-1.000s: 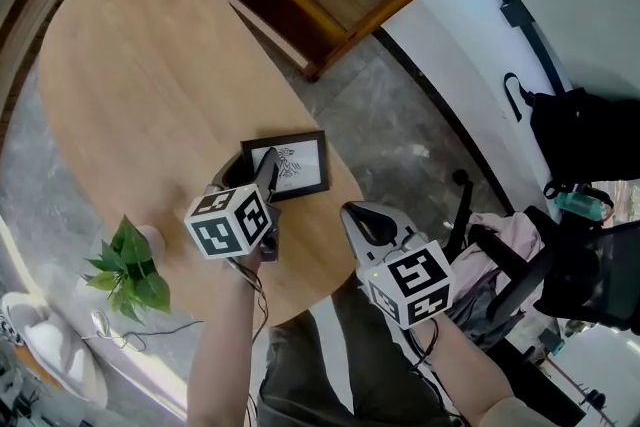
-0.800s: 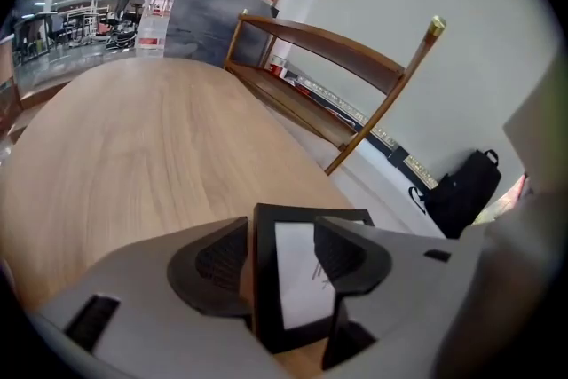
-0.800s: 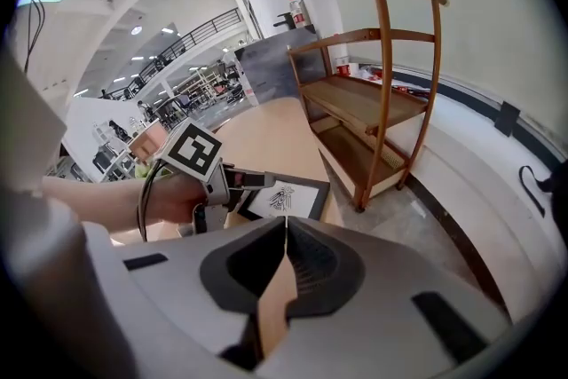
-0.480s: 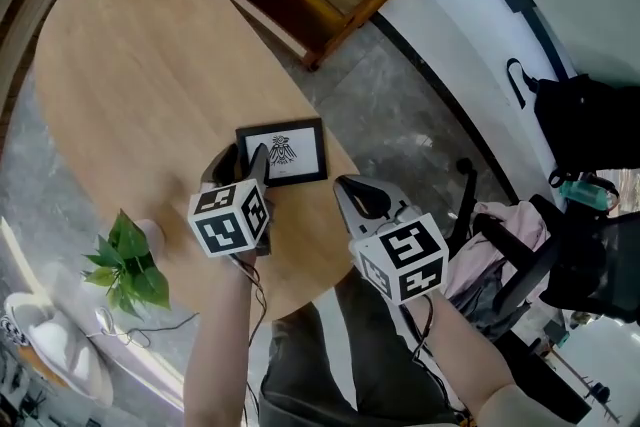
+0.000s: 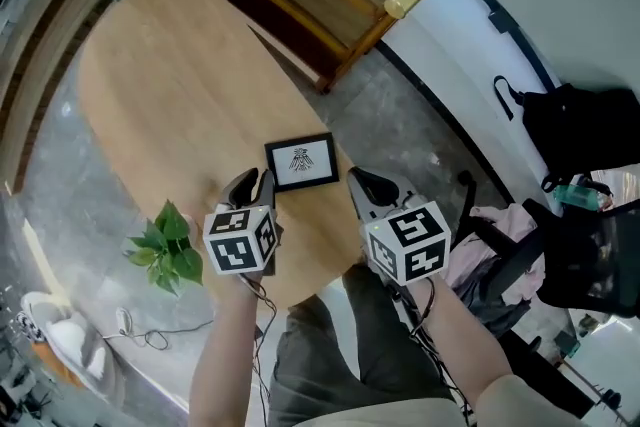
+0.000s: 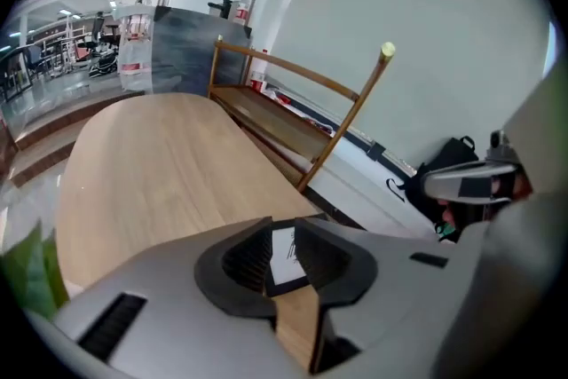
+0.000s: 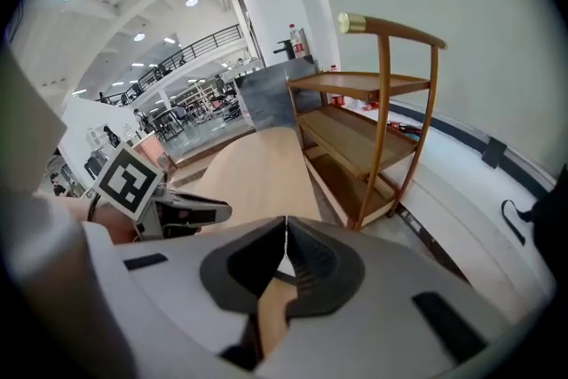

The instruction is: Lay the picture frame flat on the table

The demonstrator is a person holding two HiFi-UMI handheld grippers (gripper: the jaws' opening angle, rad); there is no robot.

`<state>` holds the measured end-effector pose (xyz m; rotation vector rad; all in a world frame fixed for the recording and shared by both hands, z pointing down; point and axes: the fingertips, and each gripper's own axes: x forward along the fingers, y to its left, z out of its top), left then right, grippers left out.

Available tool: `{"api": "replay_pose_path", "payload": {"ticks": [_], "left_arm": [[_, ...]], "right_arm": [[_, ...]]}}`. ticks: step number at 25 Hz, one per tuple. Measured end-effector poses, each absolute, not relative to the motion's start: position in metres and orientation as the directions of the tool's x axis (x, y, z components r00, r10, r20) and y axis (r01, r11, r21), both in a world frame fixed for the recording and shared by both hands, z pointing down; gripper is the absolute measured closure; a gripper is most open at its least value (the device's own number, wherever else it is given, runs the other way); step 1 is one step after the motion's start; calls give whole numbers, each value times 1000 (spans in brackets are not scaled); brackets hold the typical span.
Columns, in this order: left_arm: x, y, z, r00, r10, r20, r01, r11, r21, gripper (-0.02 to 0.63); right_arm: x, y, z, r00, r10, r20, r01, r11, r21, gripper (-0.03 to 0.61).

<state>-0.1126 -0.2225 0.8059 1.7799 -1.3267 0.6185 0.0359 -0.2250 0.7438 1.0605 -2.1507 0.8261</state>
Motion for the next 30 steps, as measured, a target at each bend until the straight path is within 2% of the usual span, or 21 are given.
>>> {"api": "replay_pose_path", "payload": {"ticks": [10,16,27,30], "left_arm": [[-125,-212,639,329,-647,688,-937,-132,324,580],[-125,-204,533,312,-751,581,-935,-134,328,595],[-127,-141,362,348,-842,413,-931,-257,261,598],[-130,-120,324,342,-863,373,-935,-272,229,600]], "right_arm": [[25,-223,592,-559,-539,631,-815,497,-298,580],[19,-211,494,-609,-574,547,-778,564,-275,580],[0,-143,332,-710,-579,401,-680,711,-177,580],[-4,-123,292,-736,-595,323,-660,736,-150,580]]}}
